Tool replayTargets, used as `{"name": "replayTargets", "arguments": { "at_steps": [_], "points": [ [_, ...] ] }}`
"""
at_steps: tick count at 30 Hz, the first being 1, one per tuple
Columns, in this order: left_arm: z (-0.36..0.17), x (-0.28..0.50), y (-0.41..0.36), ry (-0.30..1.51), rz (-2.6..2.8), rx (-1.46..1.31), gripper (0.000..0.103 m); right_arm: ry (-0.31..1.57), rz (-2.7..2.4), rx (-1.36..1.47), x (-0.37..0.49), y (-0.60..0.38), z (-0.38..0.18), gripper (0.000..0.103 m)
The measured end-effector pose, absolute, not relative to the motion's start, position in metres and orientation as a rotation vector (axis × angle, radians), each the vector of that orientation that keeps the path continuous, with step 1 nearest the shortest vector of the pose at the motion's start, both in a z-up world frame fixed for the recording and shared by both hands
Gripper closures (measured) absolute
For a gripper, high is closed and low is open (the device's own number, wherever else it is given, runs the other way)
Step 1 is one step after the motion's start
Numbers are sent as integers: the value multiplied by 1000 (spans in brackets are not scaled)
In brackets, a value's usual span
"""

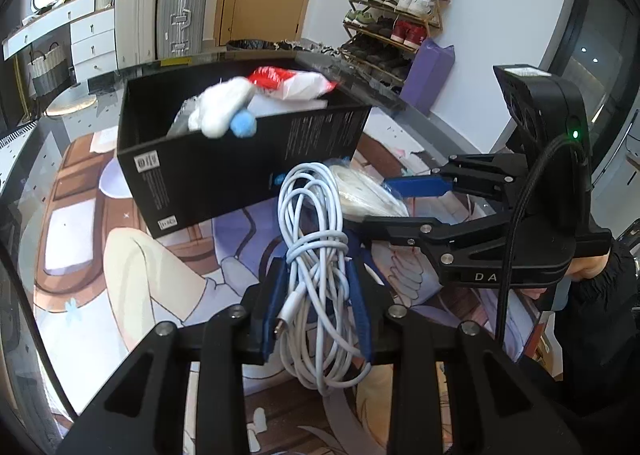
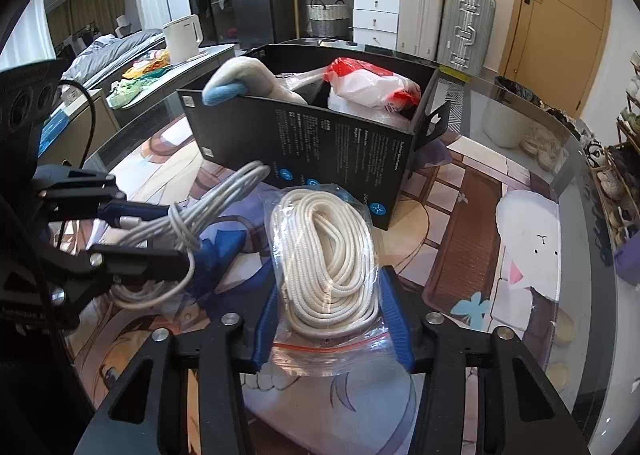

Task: Organize soft objects
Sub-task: 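Close the left gripper on the white cables while the right gripper closes on the rope bag, then lift the cables and rope bag and carry them over the black box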

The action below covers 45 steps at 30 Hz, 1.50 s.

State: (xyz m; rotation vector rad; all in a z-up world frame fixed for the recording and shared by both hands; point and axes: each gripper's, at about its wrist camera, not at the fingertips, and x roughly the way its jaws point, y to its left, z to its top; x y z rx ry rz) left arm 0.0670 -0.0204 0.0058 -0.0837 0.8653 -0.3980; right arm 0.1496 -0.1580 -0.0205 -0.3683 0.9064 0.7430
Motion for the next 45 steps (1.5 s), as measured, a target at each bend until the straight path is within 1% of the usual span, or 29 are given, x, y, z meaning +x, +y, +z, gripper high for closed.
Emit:
{"name": "replayTargets", "arguments": {
  "at_steps": [4,5,6,11,13,14,15,17,22,23,25,26,27,28,30,32,35,45],
  "points": [
    [14,63,-17,843,-400,-84,74,885,765,-370,144,-160,-13,66],
    [16,62,-17,836,-402,-84,74,876,775,-374,141,-160,-11,70],
    [18,63,-16,832,-402,-85,74,872,785,-379,139,-159,-9,79],
    [24,60,-14,818,-401,-82,74,867,782,-382,137,-159,-7,79],
    [24,59,-12,814,-401,-85,74,867,773,-376,138,-160,-7,68],
    [24,57,-12,812,-402,-86,74,866,767,-376,139,-160,-7,52],
    [24,57,-11,809,-403,-86,74,857,755,-375,139,-161,-7,38],
    [26,54,-12,798,-407,-85,74,847,752,-363,139,-161,-7,30],
    [34,52,-11,769,-412,-87,74,900,720,-364,146,-153,-22,30],
    [36,51,-10,760,-413,-87,74,906,712,-370,147,-150,-25,30],
    [37,49,-7,752,-413,-90,74,913,712,-371,146,-147,-28,35],
    [38,48,-6,747,-409,-91,74,916,727,-362,146,-147,-27,46],
    [40,49,-5,743,-408,-93,74,917,732,-366,145,-146,-26,50],
    [42,49,-4,739,-407,-96,74,917,733,-377,144,-145,-26,52],
    [45,49,-1,729,-403,-100,74,913,762,-380,140,-145,-24,60],
    [49,49,2,717,-396,-105,75,909,781,-378,137,-145,-22,63],
    [52,49,4,704,-389,-111,75,888,811,-381,132,-145,-15,65],
    [59,46,11,674,-375,-123,75,804,854,-361,118,-150,19,65]
  ]
}}
